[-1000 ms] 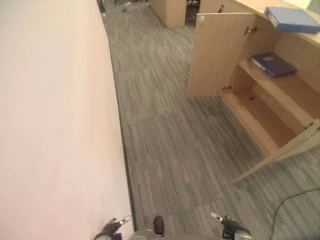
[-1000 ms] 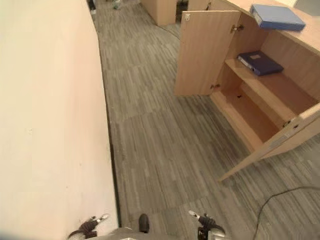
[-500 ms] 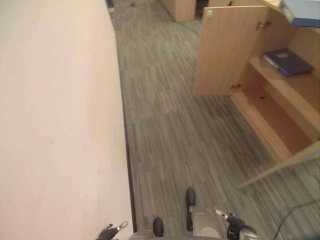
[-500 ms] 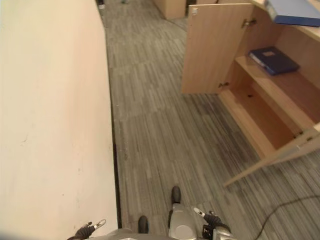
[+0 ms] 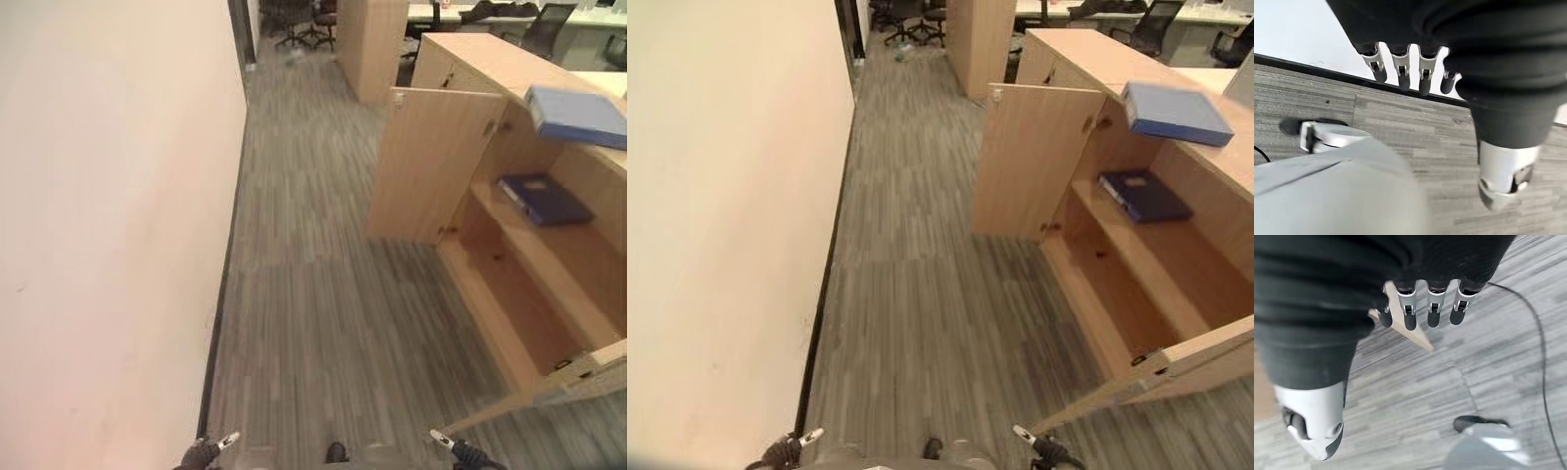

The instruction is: Put the empty folder in the office cabinet

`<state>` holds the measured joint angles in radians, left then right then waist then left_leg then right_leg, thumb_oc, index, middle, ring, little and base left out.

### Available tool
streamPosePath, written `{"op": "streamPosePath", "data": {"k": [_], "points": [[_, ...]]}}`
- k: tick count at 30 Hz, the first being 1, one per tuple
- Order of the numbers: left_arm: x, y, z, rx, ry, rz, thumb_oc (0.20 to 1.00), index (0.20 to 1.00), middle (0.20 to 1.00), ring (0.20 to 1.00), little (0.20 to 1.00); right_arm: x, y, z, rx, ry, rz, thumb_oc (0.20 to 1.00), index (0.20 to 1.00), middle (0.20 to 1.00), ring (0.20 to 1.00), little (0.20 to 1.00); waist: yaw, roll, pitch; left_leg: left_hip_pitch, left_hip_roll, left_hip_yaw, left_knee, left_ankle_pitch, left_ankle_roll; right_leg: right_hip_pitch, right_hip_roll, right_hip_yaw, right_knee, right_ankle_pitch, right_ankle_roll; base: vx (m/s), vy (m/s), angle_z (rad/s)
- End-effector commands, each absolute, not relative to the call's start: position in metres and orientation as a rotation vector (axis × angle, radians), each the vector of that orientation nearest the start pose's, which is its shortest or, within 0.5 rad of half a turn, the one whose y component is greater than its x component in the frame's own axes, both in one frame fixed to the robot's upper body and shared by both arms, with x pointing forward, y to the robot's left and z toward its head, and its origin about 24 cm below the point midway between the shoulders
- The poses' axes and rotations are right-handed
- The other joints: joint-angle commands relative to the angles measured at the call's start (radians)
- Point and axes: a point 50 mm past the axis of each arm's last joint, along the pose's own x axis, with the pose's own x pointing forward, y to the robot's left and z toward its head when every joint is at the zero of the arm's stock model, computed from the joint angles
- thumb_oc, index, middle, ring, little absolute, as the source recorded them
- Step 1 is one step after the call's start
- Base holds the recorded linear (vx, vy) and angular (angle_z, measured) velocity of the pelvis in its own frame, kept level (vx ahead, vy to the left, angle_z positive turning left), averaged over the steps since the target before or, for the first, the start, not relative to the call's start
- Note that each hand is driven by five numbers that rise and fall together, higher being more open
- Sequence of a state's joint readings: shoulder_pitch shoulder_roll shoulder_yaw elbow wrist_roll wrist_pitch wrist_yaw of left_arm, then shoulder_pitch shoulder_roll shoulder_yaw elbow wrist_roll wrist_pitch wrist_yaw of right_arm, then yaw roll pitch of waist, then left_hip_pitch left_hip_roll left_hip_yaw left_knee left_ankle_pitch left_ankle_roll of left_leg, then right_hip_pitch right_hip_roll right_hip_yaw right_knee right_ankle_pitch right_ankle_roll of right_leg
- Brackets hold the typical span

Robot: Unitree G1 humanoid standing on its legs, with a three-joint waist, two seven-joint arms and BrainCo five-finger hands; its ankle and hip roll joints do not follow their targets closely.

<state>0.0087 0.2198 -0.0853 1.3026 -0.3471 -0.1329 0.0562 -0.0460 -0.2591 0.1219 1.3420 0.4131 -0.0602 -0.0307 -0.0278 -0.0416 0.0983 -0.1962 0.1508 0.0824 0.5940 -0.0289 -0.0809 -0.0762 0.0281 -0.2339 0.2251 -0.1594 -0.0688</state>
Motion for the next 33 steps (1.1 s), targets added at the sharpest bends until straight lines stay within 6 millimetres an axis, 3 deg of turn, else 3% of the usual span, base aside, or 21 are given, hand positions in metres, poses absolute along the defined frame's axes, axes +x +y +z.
{"op": "streamPosePath", "data": {"k": [1,2,3,4,7,13,16,20,25,26,29,30,31,33], "points": [[0.091,0.234,-0.16,-0.017,1.103,0.342,1.0,1.0,1.0,1.0,1.0,0.092,-0.26,-0.155,0.022,1.163,-0.402,1.0,1.0,1.0,1.0,1.0,-0.006,-0.002,0.059,0.063,-0.069,0.034,-0.177,-0.038,0.063,0.13,-0.069,0.051,-0.178,0.065,0.071,0.16,0.01,-0.13],[0.092,0.235,-0.16,-0.029,1.097,0.354,1.0,1.0,1.0,1.0,1.0,0.093,-0.261,-0.155,0.011,1.16,-0.396,1.0,1.0,1.0,1.0,1.0,0.001,0.0,0.059,0.052,-0.071,0.027,-0.238,-0.033,0.057,0.138,-0.071,0.051,-0.179,0.054,0.074,0.17,0.019,-0.01],[0.092,0.236,-0.159,-0.044,1.087,0.375,1.0,1.0,1.0,1.0,1.0,0.094,-0.261,-0.154,0.002,1.158,-0.388,1.0,1.0,1.0,1.0,1.0,0.013,0.008,0.061,0.021,-0.067,0.012,-0.323,0.023,0.043,0.154,-0.065,0.047,-0.184,0.044,0.075,0.25,0.048,0.16],[0.092,0.237,-0.159,-0.06,1.084,0.39,1.0,1.0,1.0,1.0,1.0,0.095,-0.26,-0.154,-0.009,1.157,-0.382,1.0,1.0,1.0,1.0,1.0,0.032,0.027,0.062,0.0,-0.051,-0.012,-0.484,0.107,0.022,0.182,-0.051,0.048,-0.19,0.028,0.077,0.29,0.049,-0.07],[0.086,0.237,-0.161,-0.086,1.096,0.42,1.0,1.0,1.0,1.0,1.0,0.092,-0.26,-0.155,-0.019,1.164,-0.387,1.0,1.0,1.0,1.0,1.0,0.054,0.042,0.068,-0.031,-0.044,-0.04,-0.656,0.16,0.002,0.233,-0.049,0.062,-0.194,-0.001,0.082,0.24,0.069,0.07],[0.065,0.235,-0.166,-0.114,1.158,0.454,1.0,1.0,1.0,1.0,1.0,0.075,-0.256,-0.16,-0.028,1.222,-0.366,1.0,1.0,1.0,1.0,1.0,0.067,0.069,0.029,0.0,-0.026,-0.079,-0.681,0.204,-0.026,0.309,-0.054,0.108,-0.221,-0.028,0.099,0.26,0.131,-0.31],[0.064,0.237,-0.165,-0.095,1.166,0.443,1.0,1.0,1.0,1.0,1.0,0.067,-0.252,-0.163,-0.023,1.253,-0.355,1.0,1.0,1.0,1.0,1.0,0.069,0.059,0.012,0.023,-0.034,-0.064,-0.681,0.221,-0.022,0.327,-0.076,0.116,-0.247,-0.025,0.115,0.31,0.233,-0.32],[0.073,0.243,-0.162,-0.077,1.136,0.439,1.0,1.0,1.0,1.0,1.0,0.059,-0.246,-0.166,-0.02,1.294,-0.325,1.0,1.0,1.0,1.0,1.0,0.076,0.03,-0.001,0.0,-0.086,-0.045,-0.605,0.171,0.025,0.318,-0.146,0.119,-0.227,-0.005,0.161,0.26,0.284,-0.34],[0.089,0.245,-0.158,0.013,1.112,0.346,1.0,1.0,1.0,1.0,1.0,0.083,-0.237,-0.164,-0.039,1.249,-0.231,1.0,1.0,1.0,1.0,1.0,0.085,0.023,-0.018,-0.01,-0.161,-0.019,-0.55,0.088,0.084,0.245,-0.226,0.106,-0.105,0.07,0.213,0.18,0.261,0.01],[0.089,0.245,-0.158,0.013,1.112,0.346,1.0,1.0,1.0,1.0,1.0,0.083,-0.236,-0.164,-0.039,1.249,-0.231,1.0,1.0,1.0,1.0,1.0,0.086,0.023,-0.018,-0.01,-0.161,-0.018,-0.55,0.088,0.084,0.244,-0.227,0.106,-0.105,0.069,0.214,0.12,0.196,-0.12],[0.09,0.246,-0.158,0.024,1.115,0.338,1.0,1.0,1.0,1.0,1.0,0.112,-0.233,-0.158,-0.022,1.154,-0.218,1.0,1.0,1.0,1.0,1.0,0.084,0.04,-0.012,0.043,-0.193,-0.006,-0.572,0.059,0.12,0.171,-0.273,0.088,0.058,0.155,0.213,0.12,0.236,0.08],[0.091,0.247,-0.157,0.031,1.113,0.331,1.0,1.0,1.0,1.0,1.0,0.122,-0.231,-0.155,-0.019,1.12,-0.207,1.0,1.0,1.0,1.0,1.0,0.084,0.048,-0.007,0.066,-0.203,-0.005,-0.58,0.047,0.13,0.16,-0.287,0.069,0.108,0.168,0.205,0.23,0.324,0.18],[0.088,0.247,-0.158,0.04,1.121,0.322,1.0,1.0,1.0,1.0,1.0,0.133,-0.228,-0.152,-0.021,1.087,-0.19,1.0,1.0,1.0,1.0,1.0,0.086,0.054,-0.001,0.128,-0.22,0.002,-0.599,0.009,0.139,0.137,-0.335,0.011,0.186,0.189,0.203,0.24,0.283,0.13],[0.087,0.249,-0.158,0.044,1.125,0.321,1.0,1.0,1.0,1.0,1.0,0.139,-0.228,-0.15,-0.027,1.07,-0.183,1.0,1.0,1.0,1.0,1.0,0.083,0.055,0.006,0.158,-0.226,0.004,-0.612,-0.001,0.142,0.128,-0.353,-0.018,0.201,0.204,0.201,0.12,0.154,-0.06]]}}
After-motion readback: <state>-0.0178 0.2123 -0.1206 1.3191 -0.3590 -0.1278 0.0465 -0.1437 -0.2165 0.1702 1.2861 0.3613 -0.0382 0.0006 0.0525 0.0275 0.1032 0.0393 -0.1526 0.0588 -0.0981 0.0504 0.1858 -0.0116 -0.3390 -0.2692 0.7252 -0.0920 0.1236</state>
